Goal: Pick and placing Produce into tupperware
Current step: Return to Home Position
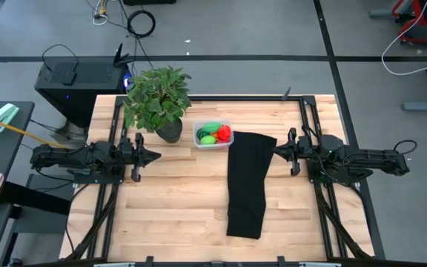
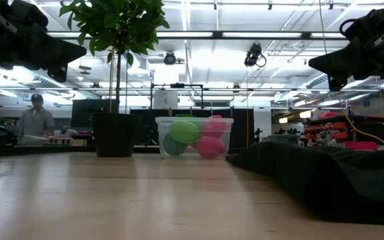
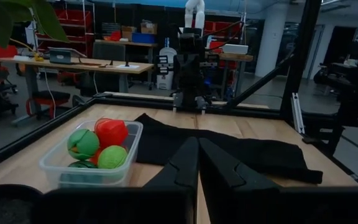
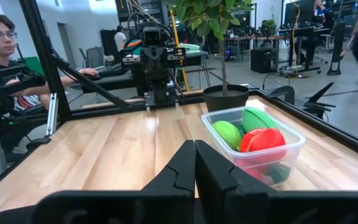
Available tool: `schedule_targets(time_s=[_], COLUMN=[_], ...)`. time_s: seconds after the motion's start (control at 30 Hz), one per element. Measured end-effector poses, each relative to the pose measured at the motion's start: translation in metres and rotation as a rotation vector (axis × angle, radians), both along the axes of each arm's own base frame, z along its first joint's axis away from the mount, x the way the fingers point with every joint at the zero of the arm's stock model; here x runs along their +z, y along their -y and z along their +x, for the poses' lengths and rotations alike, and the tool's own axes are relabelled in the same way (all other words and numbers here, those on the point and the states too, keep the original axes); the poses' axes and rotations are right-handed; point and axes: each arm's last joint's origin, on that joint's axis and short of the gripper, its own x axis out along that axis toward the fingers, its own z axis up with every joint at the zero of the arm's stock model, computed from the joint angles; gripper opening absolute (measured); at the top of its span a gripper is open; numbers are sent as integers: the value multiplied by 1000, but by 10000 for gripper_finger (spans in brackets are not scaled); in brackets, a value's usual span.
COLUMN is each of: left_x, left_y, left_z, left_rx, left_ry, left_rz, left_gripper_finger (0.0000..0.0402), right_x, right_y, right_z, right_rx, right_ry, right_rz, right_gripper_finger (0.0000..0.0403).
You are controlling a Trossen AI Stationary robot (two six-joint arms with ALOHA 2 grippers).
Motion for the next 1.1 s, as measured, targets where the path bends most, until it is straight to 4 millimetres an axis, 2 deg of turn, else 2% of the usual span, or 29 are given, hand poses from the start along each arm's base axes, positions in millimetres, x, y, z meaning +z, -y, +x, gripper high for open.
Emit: schedule_targets(time_s=[0.37, 0.8, 1.1], left_x=[0, 0, 0], left_y=[0, 0, 0], left_z=[0, 0, 0], left_rx=[1, 1, 1], left_ry=[-1, -1, -2], left_rz=[2, 3, 3], left_gripper_finger=[36, 23, 37], right_x=[0, 0, 0], right_y=[0, 0, 0], right_z=[0, 0, 0], right_rx=[0, 0, 0], right_ry=[0, 0, 0], right_rz=[0, 0, 0], right_gripper_finger=[12, 12, 12])
